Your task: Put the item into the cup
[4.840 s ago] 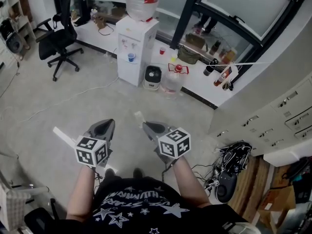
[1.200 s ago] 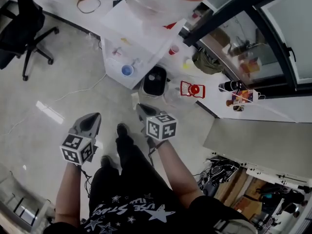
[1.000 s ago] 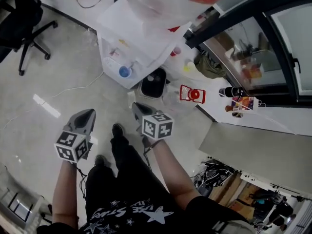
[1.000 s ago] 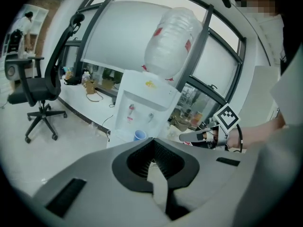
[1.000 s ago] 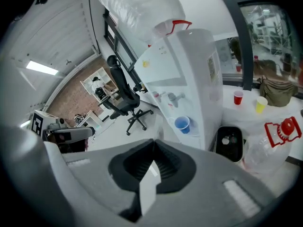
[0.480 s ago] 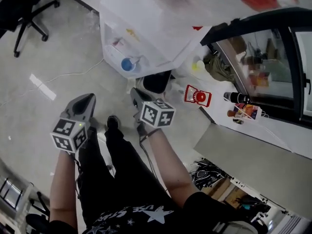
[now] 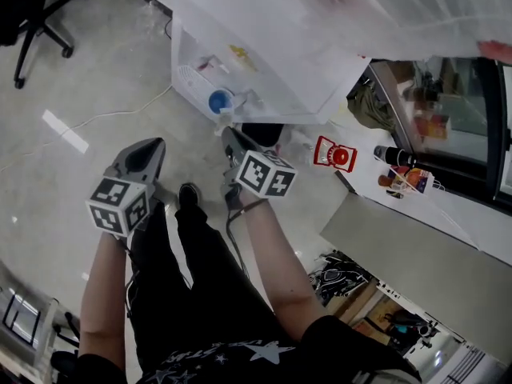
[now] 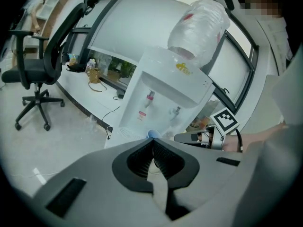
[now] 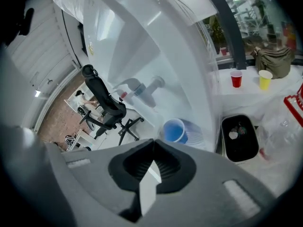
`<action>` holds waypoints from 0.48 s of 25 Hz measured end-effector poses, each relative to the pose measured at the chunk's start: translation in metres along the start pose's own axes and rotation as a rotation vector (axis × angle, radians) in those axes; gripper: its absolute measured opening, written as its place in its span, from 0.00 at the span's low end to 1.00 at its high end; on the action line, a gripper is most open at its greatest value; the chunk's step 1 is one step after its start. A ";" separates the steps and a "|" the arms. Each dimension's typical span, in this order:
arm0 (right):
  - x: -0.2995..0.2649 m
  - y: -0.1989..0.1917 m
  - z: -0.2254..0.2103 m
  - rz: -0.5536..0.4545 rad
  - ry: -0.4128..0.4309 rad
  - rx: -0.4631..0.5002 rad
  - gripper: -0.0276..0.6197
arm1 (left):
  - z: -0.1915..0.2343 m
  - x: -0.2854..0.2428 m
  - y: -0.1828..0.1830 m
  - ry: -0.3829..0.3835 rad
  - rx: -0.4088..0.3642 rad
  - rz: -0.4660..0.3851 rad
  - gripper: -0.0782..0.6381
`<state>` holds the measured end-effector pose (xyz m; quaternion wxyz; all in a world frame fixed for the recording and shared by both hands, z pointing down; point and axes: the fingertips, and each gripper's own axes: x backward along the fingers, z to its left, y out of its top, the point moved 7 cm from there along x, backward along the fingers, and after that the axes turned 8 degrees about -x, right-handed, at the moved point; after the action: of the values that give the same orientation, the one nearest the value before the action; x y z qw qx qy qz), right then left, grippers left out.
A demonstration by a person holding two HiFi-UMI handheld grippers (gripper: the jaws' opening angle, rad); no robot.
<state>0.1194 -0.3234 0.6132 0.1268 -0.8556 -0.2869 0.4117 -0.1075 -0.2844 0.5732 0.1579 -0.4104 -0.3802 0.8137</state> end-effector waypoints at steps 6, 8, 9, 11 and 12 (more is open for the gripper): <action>-0.021 0.009 0.002 -0.019 -0.032 -0.050 0.04 | 0.022 -0.019 0.012 -0.039 0.002 0.010 0.12; -0.029 0.013 -0.001 -0.023 -0.058 -0.054 0.04 | 0.028 -0.025 0.014 -0.047 0.013 0.010 0.12; -0.033 0.014 -0.002 -0.026 -0.071 -0.055 0.04 | 0.032 -0.028 0.015 -0.049 0.015 0.012 0.12; -0.041 0.018 -0.005 -0.030 -0.092 -0.059 0.05 | 0.038 -0.034 0.015 -0.056 0.013 0.023 0.12; -0.044 0.020 -0.006 -0.029 -0.100 -0.059 0.05 | 0.040 -0.038 0.015 -0.060 0.013 0.029 0.12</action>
<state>0.1100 -0.3654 0.6364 0.0927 -0.8331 -0.3172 0.4436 -0.1151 -0.3356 0.5973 0.1374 -0.3903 -0.3735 0.8302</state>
